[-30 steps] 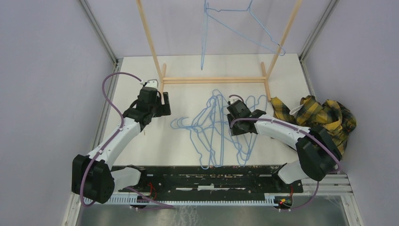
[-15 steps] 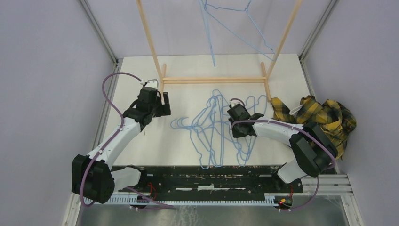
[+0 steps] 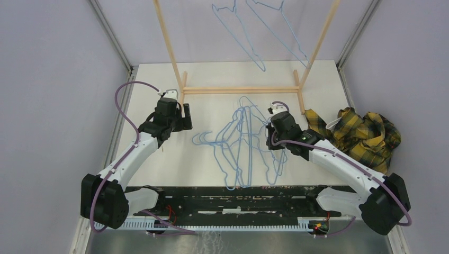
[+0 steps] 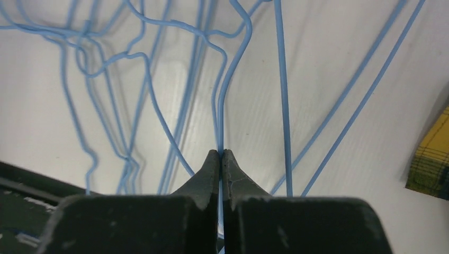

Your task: Organize the hangers

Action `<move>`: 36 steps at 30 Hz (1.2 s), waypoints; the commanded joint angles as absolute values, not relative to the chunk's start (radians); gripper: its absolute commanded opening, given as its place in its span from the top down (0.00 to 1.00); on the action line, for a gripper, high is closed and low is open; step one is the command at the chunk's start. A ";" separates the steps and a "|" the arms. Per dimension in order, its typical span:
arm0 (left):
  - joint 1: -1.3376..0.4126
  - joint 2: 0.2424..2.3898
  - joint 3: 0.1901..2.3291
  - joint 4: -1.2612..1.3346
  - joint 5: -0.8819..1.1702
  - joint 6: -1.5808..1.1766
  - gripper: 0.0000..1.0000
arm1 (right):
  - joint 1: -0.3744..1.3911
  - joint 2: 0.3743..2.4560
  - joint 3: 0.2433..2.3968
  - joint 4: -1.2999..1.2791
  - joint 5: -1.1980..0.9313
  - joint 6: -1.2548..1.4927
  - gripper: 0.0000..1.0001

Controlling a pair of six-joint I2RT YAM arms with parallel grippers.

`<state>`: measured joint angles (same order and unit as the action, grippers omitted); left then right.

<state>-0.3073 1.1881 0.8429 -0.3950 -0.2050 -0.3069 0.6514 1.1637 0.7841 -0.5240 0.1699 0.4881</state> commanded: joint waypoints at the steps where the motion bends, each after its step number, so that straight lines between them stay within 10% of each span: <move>1: -0.310 1.164 0.848 -0.376 -0.213 -0.342 0.09 | 0.648 1.104 0.892 -0.582 -0.003 0.472 0.99; 25: -0.310 1.158 0.846 -0.375 -0.212 -0.338 0.09 | 0.651 1.199 0.879 -0.411 -0.129 0.494 0.98; 31: -0.310 1.153 0.841 -0.377 -0.219 -0.337 0.09 | 0.671 1.208 0.900 -0.498 -0.007 0.430 0.63; 36: -0.309 1.161 0.844 -0.373 -0.208 -0.347 0.09 | 0.705 1.209 0.938 -0.571 0.045 0.326 0.56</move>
<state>-0.3073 1.1774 0.8429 -0.3954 -0.2077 -0.3073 0.6765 1.2304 0.8803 -0.5270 -0.0246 0.4191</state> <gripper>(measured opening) 0.907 0.433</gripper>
